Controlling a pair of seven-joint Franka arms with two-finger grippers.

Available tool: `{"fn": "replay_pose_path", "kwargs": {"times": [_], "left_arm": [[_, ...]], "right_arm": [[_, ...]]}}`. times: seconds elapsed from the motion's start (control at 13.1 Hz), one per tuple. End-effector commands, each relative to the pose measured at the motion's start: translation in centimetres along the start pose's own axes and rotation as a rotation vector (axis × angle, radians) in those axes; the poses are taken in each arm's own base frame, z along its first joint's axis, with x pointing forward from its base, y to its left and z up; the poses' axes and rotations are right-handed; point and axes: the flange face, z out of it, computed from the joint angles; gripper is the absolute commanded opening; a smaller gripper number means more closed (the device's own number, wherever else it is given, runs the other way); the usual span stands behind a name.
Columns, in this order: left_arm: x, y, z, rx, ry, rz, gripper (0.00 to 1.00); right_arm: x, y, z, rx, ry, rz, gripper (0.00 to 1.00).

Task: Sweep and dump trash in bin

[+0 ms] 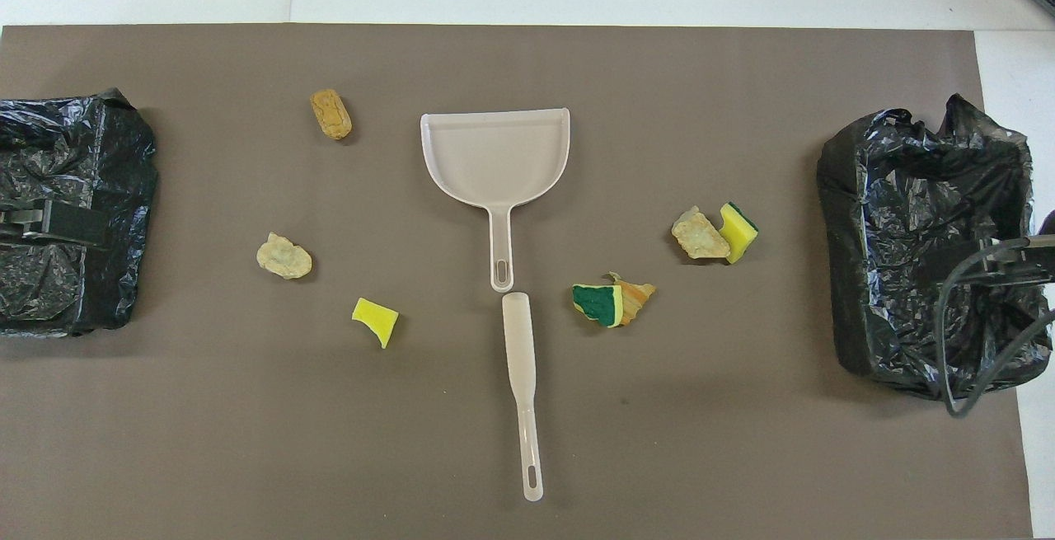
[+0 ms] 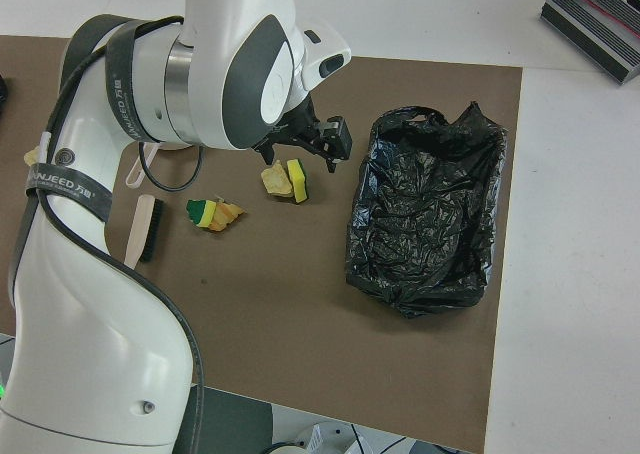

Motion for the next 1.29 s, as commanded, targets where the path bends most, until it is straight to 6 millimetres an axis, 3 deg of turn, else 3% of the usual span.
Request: {"fn": "replay_pose_path", "kwargs": {"times": [0.0, 1.22], "left_arm": [[0.1, -0.3, -0.4, 0.013, -0.012, -0.003, 1.0], [0.0, -0.3, -0.2, 0.01, -0.006, -0.017, 1.0]], "right_arm": [[-0.8, -0.1, 0.0, -0.003, 0.012, -0.012, 1.0], [-0.5, -0.6, 1.2, -0.013, 0.017, -0.02, 1.0]]}}
